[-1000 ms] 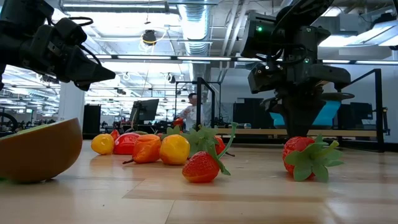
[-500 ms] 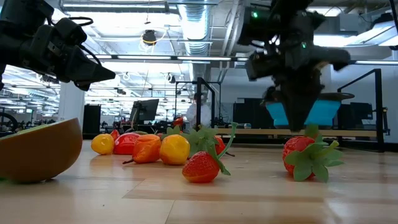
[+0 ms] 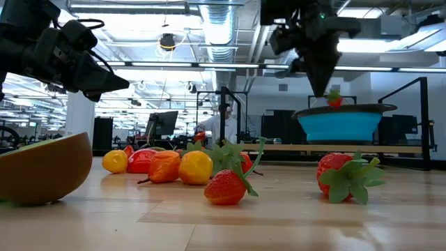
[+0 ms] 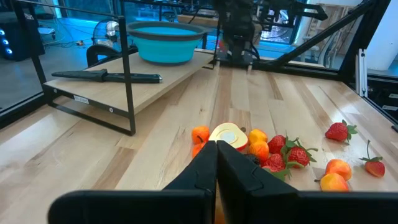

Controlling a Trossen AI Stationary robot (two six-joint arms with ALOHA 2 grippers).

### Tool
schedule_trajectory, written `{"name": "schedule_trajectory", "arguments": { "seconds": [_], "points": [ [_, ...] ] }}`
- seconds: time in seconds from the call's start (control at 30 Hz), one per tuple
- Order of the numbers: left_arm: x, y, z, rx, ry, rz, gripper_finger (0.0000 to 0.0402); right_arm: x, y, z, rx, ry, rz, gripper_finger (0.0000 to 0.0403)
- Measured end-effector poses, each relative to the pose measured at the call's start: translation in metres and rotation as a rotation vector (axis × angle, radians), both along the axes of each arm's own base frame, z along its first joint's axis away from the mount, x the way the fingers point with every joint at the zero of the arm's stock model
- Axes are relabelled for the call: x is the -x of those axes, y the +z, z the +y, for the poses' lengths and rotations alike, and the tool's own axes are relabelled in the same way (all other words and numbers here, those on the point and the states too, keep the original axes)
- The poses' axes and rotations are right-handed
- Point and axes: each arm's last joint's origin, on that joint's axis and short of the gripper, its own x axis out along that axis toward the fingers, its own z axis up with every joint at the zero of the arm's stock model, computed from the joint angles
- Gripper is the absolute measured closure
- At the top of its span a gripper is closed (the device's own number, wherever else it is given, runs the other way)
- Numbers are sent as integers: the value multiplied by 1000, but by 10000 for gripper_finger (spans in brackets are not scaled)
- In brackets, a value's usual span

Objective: Pick & Place Fruit
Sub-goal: Put the red strawberry into the blue colander

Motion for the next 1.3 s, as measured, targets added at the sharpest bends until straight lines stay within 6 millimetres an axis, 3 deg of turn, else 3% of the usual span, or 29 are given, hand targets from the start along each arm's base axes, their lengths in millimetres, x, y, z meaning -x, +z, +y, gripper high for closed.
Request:
{"name": "schedule_trajectory", "arguments": {
  "seconds": [0.23, 0.43, 0.57, 0.77, 1.0, 1.3],
  "points": [
    [0, 0, 0, 0, 0, 1, 401, 37, 44, -42, 90, -119, -138, 403],
    [0, 0, 0, 0, 0, 0, 401, 61, 58, -81, 178, -225, -189, 403],
    [0, 0, 0, 0, 0, 0, 401, 71, 56, -107, 196, -269, -178, 403],
    [0, 0, 0, -1, 1, 1, 401, 86, 35, -137, 166, -298, -174, 403],
    [0, 0, 0, -1, 5, 0, 401, 101, 15, -153, 111, -319, -161, 403],
    [0, 0, 0, -1, 8, 0, 401, 101, 14, -162, 151, -316, -218, 386]
  ]
}}
